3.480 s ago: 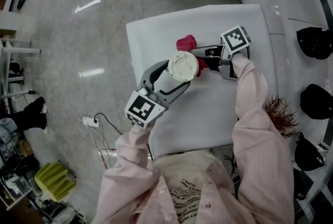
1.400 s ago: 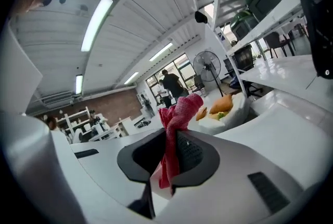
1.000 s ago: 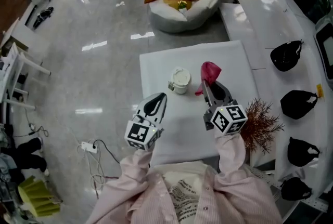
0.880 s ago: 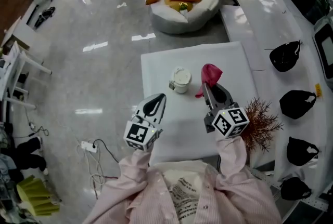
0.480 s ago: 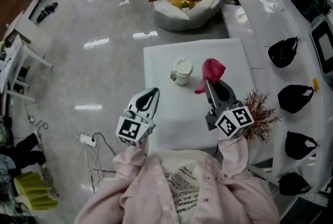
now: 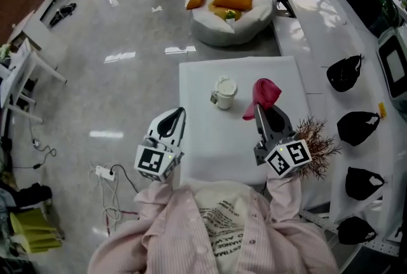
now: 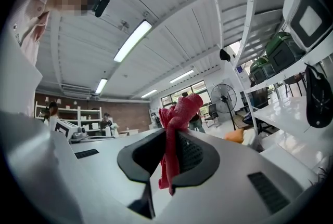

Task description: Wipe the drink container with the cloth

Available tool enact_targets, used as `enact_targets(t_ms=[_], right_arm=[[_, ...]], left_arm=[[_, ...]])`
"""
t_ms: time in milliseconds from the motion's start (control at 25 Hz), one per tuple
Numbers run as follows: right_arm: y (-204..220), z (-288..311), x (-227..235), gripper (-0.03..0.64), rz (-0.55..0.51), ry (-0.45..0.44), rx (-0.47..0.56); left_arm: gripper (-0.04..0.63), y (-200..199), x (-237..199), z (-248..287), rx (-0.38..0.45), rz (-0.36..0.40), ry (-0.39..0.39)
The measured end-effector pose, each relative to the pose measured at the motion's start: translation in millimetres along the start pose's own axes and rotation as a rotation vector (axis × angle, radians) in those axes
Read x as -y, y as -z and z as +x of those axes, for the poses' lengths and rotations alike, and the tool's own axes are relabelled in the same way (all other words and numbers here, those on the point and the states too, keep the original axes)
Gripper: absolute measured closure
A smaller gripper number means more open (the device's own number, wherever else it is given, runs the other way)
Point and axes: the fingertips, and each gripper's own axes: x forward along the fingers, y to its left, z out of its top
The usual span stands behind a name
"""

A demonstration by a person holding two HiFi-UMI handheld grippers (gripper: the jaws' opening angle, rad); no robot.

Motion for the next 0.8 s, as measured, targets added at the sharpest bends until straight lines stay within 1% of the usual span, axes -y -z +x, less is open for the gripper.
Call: enact_targets(t_ms=[200, 400, 800], right_arm=[[1, 6, -1, 0.58, -0.017, -0.011, -0.003], [5, 7, 7, 0.58, -0.001, -0.005, -0.003], [14, 8, 16, 0.58, 0.011, 0.009, -0.016]], left_arm=[[0.592, -3, -6, 1, 0.006, 0.001, -0.017], [0.592, 1, -12, -1, 0.006, 0.002, -0.047], [0.592, 3, -14, 1, -0.007, 0.005, -0.068]])
